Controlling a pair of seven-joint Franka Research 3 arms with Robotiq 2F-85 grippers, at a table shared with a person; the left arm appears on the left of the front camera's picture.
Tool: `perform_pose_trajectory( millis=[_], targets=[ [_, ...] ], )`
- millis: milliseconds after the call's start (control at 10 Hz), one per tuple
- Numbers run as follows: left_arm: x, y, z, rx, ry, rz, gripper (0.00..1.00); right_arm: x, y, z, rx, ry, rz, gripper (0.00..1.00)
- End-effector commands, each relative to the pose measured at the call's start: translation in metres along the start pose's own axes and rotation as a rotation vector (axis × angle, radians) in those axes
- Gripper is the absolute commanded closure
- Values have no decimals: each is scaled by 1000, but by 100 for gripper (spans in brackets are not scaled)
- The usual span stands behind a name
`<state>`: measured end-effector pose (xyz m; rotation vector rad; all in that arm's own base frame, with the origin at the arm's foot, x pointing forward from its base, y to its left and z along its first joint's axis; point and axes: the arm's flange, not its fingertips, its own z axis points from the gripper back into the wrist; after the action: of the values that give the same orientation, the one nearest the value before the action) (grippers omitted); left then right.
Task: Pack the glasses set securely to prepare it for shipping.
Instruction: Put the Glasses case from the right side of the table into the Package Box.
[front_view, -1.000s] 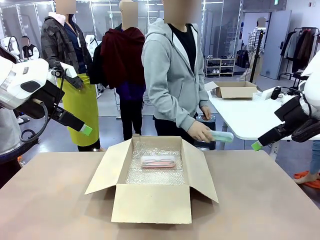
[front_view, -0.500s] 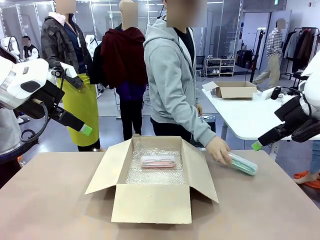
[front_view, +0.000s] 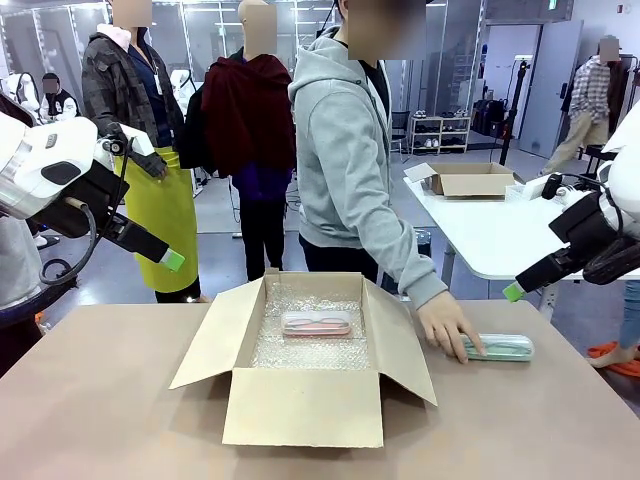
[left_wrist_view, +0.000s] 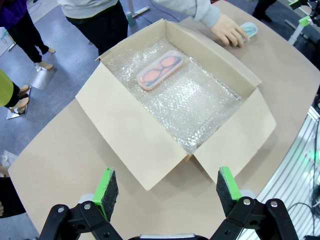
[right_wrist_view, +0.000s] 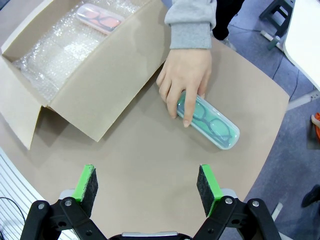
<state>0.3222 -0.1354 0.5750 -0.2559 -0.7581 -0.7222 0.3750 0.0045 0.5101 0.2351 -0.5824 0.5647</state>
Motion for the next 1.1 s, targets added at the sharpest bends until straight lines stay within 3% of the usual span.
perform_pose_trajectory(
  millis=[0, 500, 600, 800, 1000],
  targets=[
    [0, 2, 2, -1, -7, -6, 0, 2, 2, 0, -3, 7, -19, 0],
    [0, 2, 2, -1, -7, -6, 0, 0, 0, 0, 0, 0, 0, 0],
    [0, 2, 2, -1, -7, -6, 0, 8, -16, 2, 48, 11, -24, 0],
    [0, 2, 2, -1, -7, -6, 0, 28, -57, -12, -35, 20, -167, 0],
    [0, 2, 2, -1, -7, -6, 0, 41, -91, -31, 13, 98, -222, 0]
  ],
)
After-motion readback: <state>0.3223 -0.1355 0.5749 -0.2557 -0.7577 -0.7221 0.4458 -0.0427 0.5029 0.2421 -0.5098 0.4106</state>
